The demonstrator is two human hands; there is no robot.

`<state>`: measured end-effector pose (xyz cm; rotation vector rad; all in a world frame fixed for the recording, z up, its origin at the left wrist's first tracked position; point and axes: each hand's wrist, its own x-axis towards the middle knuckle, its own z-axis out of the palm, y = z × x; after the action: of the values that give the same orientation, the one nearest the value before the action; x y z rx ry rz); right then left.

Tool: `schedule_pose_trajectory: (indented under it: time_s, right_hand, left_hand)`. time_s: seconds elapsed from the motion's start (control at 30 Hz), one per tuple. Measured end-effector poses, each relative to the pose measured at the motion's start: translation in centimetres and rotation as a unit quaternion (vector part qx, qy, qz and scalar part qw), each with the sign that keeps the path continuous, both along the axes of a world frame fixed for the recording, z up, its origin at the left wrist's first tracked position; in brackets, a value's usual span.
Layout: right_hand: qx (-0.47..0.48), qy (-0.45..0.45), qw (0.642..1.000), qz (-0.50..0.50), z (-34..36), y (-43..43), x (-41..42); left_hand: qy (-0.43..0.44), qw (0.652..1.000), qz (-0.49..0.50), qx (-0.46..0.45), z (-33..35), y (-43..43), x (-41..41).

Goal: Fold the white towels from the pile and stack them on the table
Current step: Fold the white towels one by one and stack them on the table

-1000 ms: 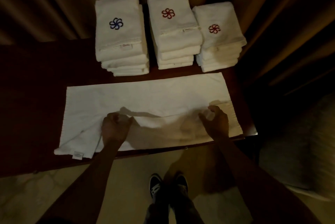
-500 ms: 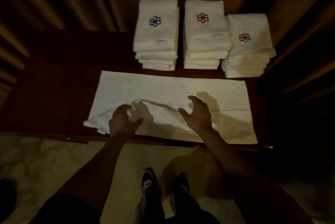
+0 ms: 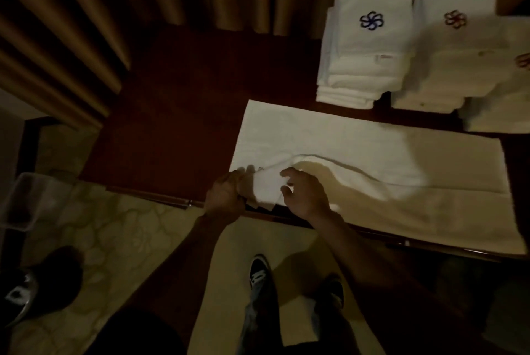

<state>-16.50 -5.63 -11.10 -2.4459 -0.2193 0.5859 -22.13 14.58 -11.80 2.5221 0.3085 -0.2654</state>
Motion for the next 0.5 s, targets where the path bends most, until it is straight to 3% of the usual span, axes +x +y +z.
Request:
schedule_pose_trajectory:
  time_s: [0.17,0.27,0.4,0.5]
  right_hand:
    - [-0.054,0.077,0.994,-0.06,-1.1,2.8,-0.4]
    - [-0.024,0.079,0.99,-0.114,-1.0,3.9,-0.3]
    - [0.079,0.055,0.981,-0.169,-0.2,5.1,0.2]
    - [0.087,0.03,0.98,-0.176,0.4,5.6,0.3]
  left_hand:
    - [-0.032,0.999,-0.024,-0.036,-1.9,2.6,0.5]
    - [-0.048,0.997,-0.018,-0.065,-1.5,3.7,1.2]
    - [0.019,0.999,0.028,-0.034,-1.8,4.6,2.7]
    - [0.073,0.996,0.05,-0.022,-2.0,4.9,3.6]
